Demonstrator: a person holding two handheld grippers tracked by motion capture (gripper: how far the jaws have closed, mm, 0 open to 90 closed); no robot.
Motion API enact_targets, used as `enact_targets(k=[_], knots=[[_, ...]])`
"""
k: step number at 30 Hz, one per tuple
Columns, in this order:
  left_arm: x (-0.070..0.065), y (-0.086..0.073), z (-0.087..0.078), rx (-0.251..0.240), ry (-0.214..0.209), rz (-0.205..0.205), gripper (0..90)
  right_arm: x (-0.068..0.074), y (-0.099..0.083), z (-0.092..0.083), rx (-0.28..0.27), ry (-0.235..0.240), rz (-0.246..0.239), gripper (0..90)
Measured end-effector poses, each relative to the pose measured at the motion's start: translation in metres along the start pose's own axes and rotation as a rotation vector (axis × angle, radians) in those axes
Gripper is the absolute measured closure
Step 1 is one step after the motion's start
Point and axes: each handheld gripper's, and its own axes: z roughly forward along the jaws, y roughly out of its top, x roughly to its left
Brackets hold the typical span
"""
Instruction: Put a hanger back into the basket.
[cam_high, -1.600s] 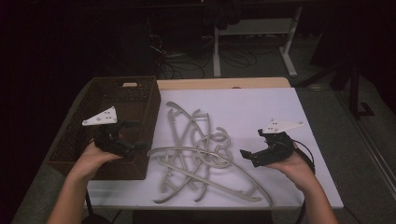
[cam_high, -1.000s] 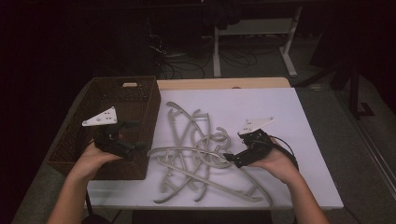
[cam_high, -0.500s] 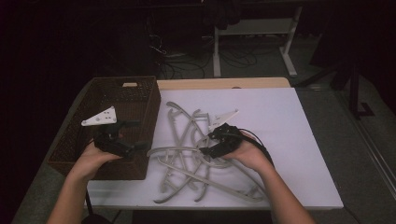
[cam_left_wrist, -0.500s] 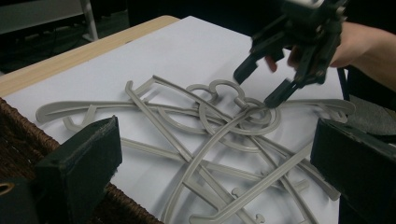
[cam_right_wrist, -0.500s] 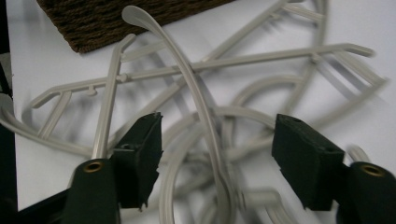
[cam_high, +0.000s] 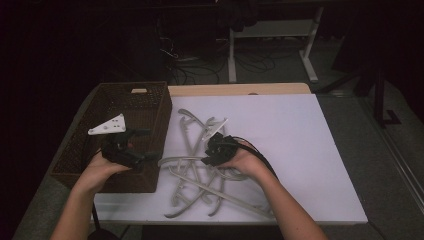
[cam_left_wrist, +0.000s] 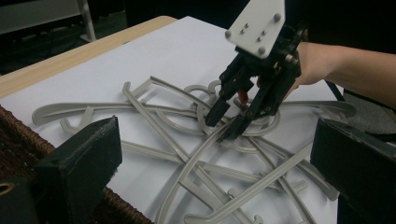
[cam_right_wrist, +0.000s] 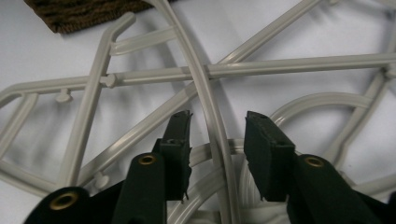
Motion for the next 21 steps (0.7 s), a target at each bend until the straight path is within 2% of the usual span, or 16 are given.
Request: enact_targets(k=[2, 7, 12, 19, 21], knots=[[0.0, 0.0, 0.0, 0.0, 0.0, -0.001, 1.9, 0.0, 0.0, 0.004, 0.015, 0.005, -0.008, 62.9], [0.0, 0.0, 0.001, 0.001, -0.002, 0.001, 1.9, -0.001, 0.0, 0.009, 0.03, -0.008, -0.02, 74.8], [0.0, 0.0, 0.002, 0.003, -0.004, 0.002, 1.9, -0.003, 0.0, 0.007, 0.03, -0.001, -0.02, 78.7], [0.0, 0.0, 0.002, 0.003, -0.002, 0.002, 1.9, -0.009, -0.002, -0.001, 0.013, -0.014, 0.024, 80.5], [0.0, 0.0, 0.002, 0.001, -0.002, 0.001, 1.9, -0.014, -0.003, -0.007, -0.006, -0.028, 0.058, 80.7]])
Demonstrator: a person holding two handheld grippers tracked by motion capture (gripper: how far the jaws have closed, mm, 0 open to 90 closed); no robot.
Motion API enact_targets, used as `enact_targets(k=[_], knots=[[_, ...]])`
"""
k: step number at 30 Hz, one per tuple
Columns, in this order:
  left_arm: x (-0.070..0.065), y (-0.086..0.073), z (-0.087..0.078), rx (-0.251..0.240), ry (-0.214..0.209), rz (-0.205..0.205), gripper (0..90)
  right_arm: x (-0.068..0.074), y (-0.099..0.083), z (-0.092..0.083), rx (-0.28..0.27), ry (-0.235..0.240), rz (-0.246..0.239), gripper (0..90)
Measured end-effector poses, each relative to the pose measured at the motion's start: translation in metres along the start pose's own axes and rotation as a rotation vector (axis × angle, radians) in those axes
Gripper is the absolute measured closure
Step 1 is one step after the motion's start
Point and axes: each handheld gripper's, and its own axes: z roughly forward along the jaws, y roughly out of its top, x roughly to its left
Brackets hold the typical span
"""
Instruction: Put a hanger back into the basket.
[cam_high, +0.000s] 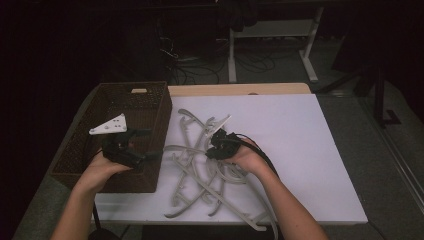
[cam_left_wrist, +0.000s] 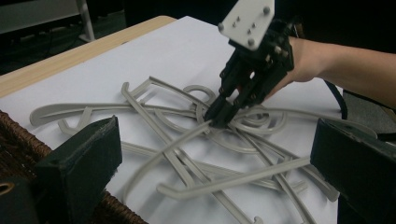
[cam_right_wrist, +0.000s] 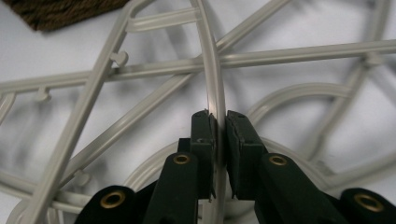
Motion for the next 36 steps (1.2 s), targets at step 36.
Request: enact_targets(k=[36], knots=[[0.0, 0.0, 0.003, 0.007, -0.004, 0.0, 1.9, -0.112, -0.023, -0.027, -0.113, -0.289, 0.42, 80.7]])
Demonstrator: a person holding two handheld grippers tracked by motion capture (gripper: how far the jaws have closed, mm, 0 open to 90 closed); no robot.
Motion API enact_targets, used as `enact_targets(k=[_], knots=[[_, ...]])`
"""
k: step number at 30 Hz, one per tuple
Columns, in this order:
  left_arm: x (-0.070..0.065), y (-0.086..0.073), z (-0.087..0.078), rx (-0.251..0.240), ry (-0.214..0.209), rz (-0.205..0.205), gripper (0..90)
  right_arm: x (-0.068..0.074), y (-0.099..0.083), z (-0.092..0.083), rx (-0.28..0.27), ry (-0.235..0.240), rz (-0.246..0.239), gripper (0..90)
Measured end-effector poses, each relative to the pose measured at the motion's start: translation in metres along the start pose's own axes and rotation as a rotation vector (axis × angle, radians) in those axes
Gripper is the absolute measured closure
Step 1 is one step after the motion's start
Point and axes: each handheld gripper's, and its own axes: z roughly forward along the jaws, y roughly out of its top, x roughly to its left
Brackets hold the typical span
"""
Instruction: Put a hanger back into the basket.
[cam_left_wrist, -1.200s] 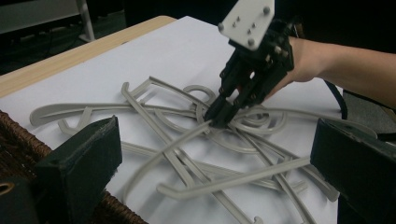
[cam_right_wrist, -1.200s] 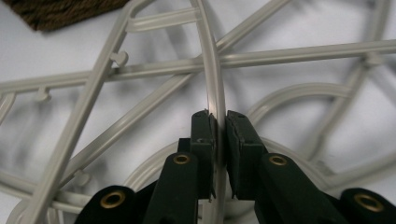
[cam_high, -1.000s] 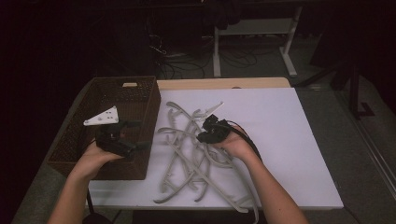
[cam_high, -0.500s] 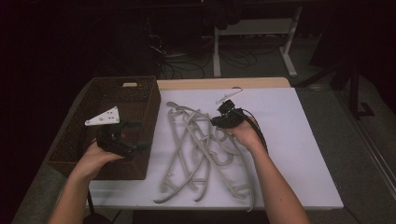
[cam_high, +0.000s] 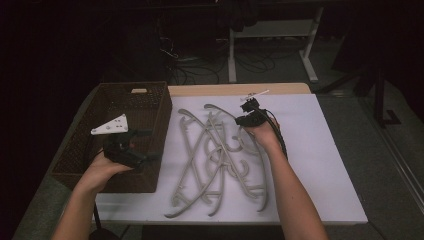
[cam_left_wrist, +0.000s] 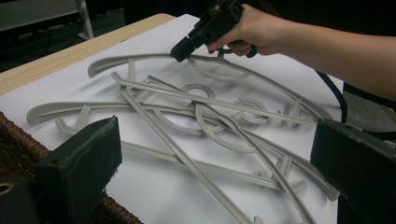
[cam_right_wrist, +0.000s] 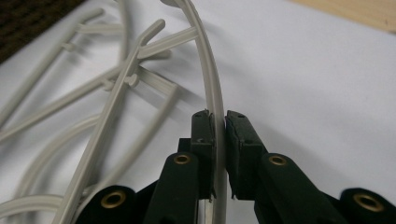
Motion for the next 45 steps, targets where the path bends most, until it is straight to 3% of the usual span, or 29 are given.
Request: enact_targets(k=[3, 5, 9, 18, 23, 31, 35, 40, 45], knots=[[0.0, 0.0, 0.0, 0.0, 0.0, 0.0, 1.9, -0.004, -0.004, 0.009, 0.017, 0.004, 0.026, 78.9], [0.0, 0.0, 0.0, -0.001, 0.001, -0.001, 1.9, -0.005, -0.006, 0.011, 0.01, 0.019, 0.04, 69.5], [-0.001, 0.0, 0.0, -0.002, 0.001, 0.0, 1.9, -0.004, -0.007, 0.0, -0.024, 0.034, 0.036, 66.0], [-0.002, 0.0, -0.001, -0.002, 0.005, 0.001, 1.9, 0.003, -0.031, -0.044, -0.026, 0.08, -0.036, 83.5], [-0.002, 0.0, 0.0, 0.0, 0.009, 0.001, 1.9, 0.004, -0.069, -0.076, 0.001, 0.089, -0.06, 88.7], [-0.004, 0.0, 0.0, 0.0, 0.01, 0.003, 1.9, 0.005, -0.126, -0.105, 0.071, 0.088, -0.081, 88.6], [-0.004, 0.0, 0.001, 0.004, 0.01, 0.003, 1.9, 0.01, -0.15, -0.114, 0.101, 0.115, -0.103, 88.6], [-0.004, 0.001, 0.001, 0.004, 0.012, 0.004, 1.9, 0.015, -0.167, -0.117, 0.134, 0.147, -0.129, 88.6], [-0.005, 0.001, 0.001, 0.004, 0.01, 0.007, 1.9, 0.019, -0.166, -0.112, 0.152, 0.165, -0.157, 88.5]])
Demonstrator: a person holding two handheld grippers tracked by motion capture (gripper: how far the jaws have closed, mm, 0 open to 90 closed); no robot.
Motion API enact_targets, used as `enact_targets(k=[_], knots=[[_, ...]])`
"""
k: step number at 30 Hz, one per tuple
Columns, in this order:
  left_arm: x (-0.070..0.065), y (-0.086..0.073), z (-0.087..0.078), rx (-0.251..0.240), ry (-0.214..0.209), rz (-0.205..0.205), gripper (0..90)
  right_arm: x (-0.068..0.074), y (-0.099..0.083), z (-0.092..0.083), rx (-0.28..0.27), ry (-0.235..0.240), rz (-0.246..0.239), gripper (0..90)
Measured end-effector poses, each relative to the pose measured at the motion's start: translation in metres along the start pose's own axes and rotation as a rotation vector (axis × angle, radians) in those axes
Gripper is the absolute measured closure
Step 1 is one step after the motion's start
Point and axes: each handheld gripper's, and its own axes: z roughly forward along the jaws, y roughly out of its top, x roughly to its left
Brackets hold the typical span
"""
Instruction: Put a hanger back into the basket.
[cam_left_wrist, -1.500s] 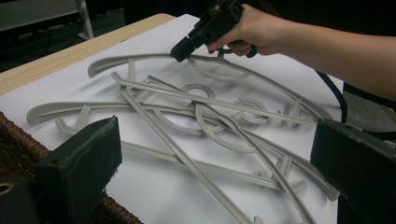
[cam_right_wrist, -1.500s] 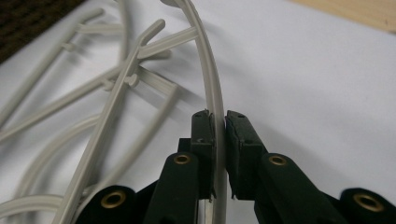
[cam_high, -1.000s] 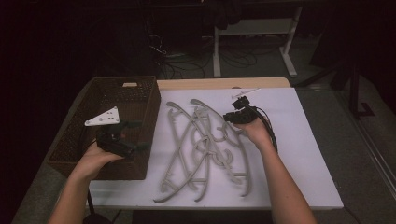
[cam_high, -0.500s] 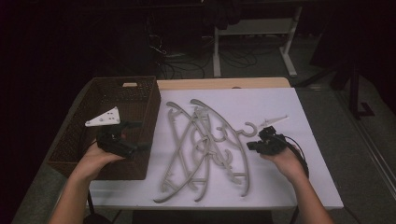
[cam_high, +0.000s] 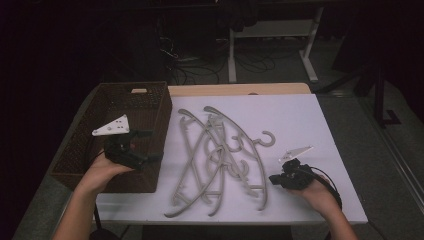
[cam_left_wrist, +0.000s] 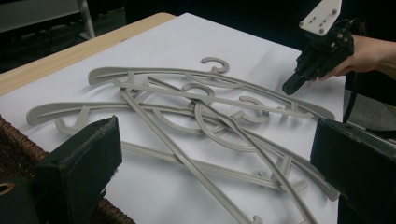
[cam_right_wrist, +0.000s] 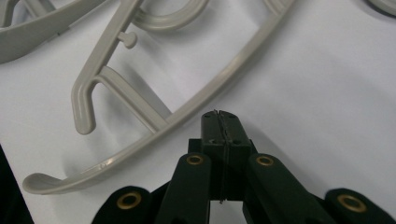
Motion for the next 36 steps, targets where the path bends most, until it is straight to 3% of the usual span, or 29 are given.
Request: enact_targets(k=[7, 15, 23, 27, 32, 36], knots=[[0.0, 0.0, 0.0, 0.0, -0.002, -0.001, 1.9, 0.005, 0.003, 0.006, 0.024, 0.002, -0.036, 88.5], [-0.001, 0.001, 0.001, 0.002, -0.003, 0.002, 1.9, 0.01, 0.004, 0.01, 0.018, 0.064, -0.078, 88.5], [-0.002, 0.001, 0.002, 0.004, -0.006, 0.004, 1.9, 0.032, 0.013, 0.025, 0.01, 0.163, -0.174, 87.3], [-0.002, 0.001, 0.002, 0.004, -0.007, 0.005, 1.9, 0.043, 0.021, 0.034, 0.012, 0.176, -0.218, 87.3], [-0.002, 0.001, 0.002, 0.003, -0.008, 0.004, 1.9, 0.045, 0.024, 0.035, -0.006, 0.192, -0.211, 85.0], [-0.002, 0.001, 0.002, 0.004, -0.009, 0.007, 1.9, 0.042, 0.024, 0.031, -0.054, 0.201, -0.19, 88.3]])
